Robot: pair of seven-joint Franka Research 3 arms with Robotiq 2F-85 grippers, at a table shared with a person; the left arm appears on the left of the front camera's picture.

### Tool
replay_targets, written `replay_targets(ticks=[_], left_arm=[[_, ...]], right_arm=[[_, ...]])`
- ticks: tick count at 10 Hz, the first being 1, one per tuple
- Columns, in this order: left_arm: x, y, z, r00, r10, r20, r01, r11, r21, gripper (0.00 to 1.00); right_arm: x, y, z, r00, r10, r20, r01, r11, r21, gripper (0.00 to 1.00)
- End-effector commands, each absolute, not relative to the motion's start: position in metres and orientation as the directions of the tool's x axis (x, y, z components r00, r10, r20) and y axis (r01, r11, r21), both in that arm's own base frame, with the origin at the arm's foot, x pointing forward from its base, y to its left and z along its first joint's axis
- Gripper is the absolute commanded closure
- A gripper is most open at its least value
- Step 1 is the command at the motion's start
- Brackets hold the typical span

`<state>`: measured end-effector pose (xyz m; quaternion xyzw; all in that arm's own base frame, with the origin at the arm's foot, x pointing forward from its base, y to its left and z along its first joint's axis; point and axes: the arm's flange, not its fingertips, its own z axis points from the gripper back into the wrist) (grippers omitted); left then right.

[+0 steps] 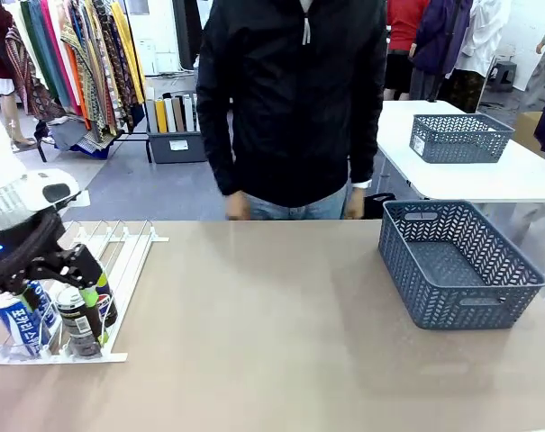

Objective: Retrieve and store the cans from the dispenser.
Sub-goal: Pick up one can from the Automatic Can Dispenser and place it in the middle of the table.

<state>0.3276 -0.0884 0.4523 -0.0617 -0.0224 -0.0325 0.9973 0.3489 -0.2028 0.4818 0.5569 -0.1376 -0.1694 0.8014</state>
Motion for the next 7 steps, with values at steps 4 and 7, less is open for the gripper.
replay_targets(ticks=[4,7], left_arm=[[0.342,-0.091,0.417,0.998,-0.070,0.011,0.070,0.996,-0.055,0.00],[0.343,-0.087,0.411,0.997,-0.068,0.039,0.070,0.996,-0.057,0.00]], right_arm=[[0.348,-0.204,0.483,0.909,-0.416,0.037,0.110,0.325,0.939,0.00],[0.348,-0.204,0.483,0.909,-0.416,0.037,0.110,0.325,0.939,0.00]])
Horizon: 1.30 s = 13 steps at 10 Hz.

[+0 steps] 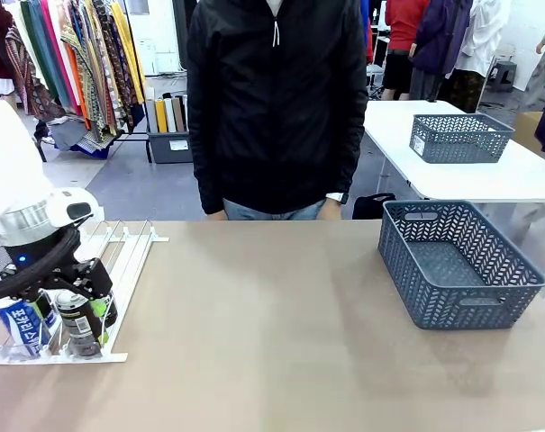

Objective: Retrieve and store the cans from the dispenser.
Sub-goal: Pick up one can from the Automatic Can Dispenser and place it in the middle of the table.

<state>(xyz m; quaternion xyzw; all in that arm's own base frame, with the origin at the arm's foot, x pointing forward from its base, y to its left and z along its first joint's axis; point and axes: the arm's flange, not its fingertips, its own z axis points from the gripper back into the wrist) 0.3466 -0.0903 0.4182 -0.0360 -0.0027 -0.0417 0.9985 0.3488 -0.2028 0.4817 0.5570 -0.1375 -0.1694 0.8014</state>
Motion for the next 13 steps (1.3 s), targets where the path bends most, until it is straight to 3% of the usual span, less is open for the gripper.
replay_targets(ticks=[1,8,9,10,13], left_arm=[[0.347,-0.088,0.408,0.994,-0.089,0.063,0.092,0.995,-0.046,0.00],[0.354,-0.085,0.398,0.993,-0.106,0.052,0.107,0.994,-0.005,0.00],[0.356,-0.085,0.396,0.994,-0.108,0.015,0.108,0.994,-0.006,0.46],[0.357,-0.085,0.396,0.995,-0.101,0.026,0.101,0.995,-0.007,1.00],[0.355,-0.085,0.396,0.992,-0.096,0.087,0.097,0.995,-0.001,1.00]], right_arm=[[0.348,-0.204,0.483,0.909,-0.416,0.037,0.110,0.325,0.939,0.00],[0.348,-0.204,0.483,0.909,-0.416,0.037,0.110,0.325,0.939,0.00],[0.348,-0.204,0.483,0.909,-0.416,0.037,0.110,0.325,0.939,0.00],[0.348,-0.204,0.483,0.909,-0.416,0.037,0.110,0.325,0.939,0.00],[0.348,-0.204,0.483,0.909,-0.416,0.037,0.110,0.325,0.939,0.00]])
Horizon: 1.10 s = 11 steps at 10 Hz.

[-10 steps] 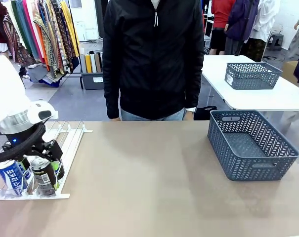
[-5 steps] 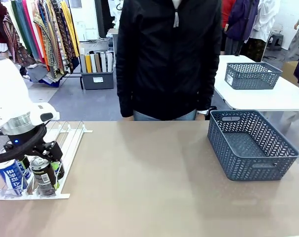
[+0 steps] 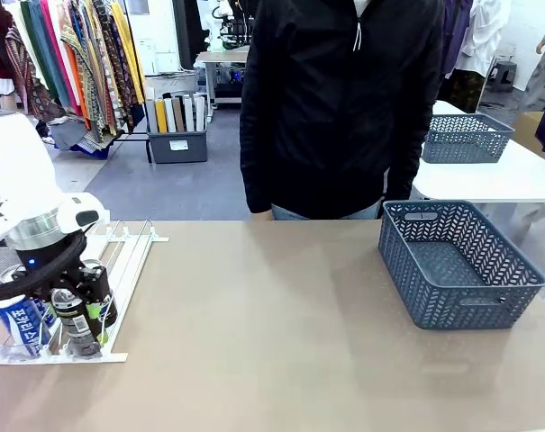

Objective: Retrieve and store the cans from the dispenser.
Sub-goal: Pick up one can from the Automatic Can Dispenser and place it in the middle of the table.

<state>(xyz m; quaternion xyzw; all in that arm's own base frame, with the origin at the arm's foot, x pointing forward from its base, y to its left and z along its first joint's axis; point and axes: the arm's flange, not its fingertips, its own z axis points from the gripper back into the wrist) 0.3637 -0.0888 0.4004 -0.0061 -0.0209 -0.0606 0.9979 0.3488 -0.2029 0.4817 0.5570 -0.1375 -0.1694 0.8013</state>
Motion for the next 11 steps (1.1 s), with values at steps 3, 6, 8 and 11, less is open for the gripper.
replay_targets(ticks=[3,6,8,11], left_arm=[[0.355,-0.085,0.395,0.991,-0.101,0.085,0.101,0.995,0.001,1.00],[0.344,-0.077,0.458,0.982,-0.132,0.131,0.138,0.990,-0.035,1.00],[0.334,-0.071,0.546,0.980,-0.115,0.163,0.119,0.993,-0.013,1.00],[0.327,-0.059,0.614,0.966,-0.148,0.214,0.158,0.987,-0.032,1.00]], right_arm=[[0.348,-0.204,0.483,0.909,-0.416,0.037,0.110,0.325,0.939,0.00],[0.348,-0.204,0.483,0.909,-0.416,0.037,0.110,0.325,0.939,0.00],[0.348,-0.204,0.483,0.909,-0.416,0.037,0.110,0.325,0.939,0.00],[0.348,-0.204,0.483,0.909,-0.416,0.037,0.110,0.325,0.939,0.00]])
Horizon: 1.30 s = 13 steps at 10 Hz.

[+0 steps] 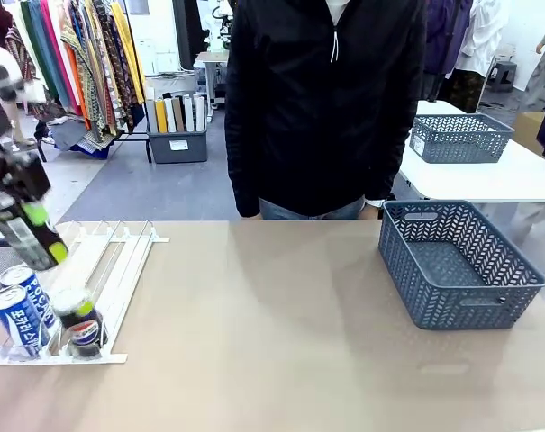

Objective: Retrieve and store the cans from the dispenser.
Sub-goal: Pick up one can from the Automatic Can Dispenser and place it in the middle of the table.

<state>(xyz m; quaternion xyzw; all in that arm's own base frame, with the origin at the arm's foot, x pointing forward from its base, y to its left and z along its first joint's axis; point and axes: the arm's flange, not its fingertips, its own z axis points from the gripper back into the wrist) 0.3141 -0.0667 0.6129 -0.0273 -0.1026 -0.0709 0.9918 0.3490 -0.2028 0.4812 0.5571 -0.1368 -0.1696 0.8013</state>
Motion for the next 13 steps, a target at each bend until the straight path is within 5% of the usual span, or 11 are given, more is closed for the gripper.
replay_targets(ticks=[1,8,11,13], left_arm=[[0.323,-0.050,0.622,0.963,-0.120,0.240,0.139,0.988,-0.061,1.00],[0.318,-0.062,0.623,0.967,-0.128,0.218,0.142,0.989,-0.050,1.00],[0.364,-0.205,0.649,0.899,-0.321,0.297,0.347,0.937,-0.035,1.00],[0.400,-0.305,0.617,0.858,-0.430,0.281,0.467,0.881,-0.078,1.00]], right_arm=[[0.348,-0.204,0.483,0.909,-0.416,0.037,0.110,0.325,0.939,0.00],[0.348,-0.204,0.483,0.909,-0.416,0.037,0.110,0.325,0.939,0.00],[0.348,-0.204,0.483,0.909,-0.416,0.037,0.110,0.325,0.939,0.00],[0.348,-0.204,0.483,0.909,-0.416,0.037,0.110,0.325,0.939,0.00]])
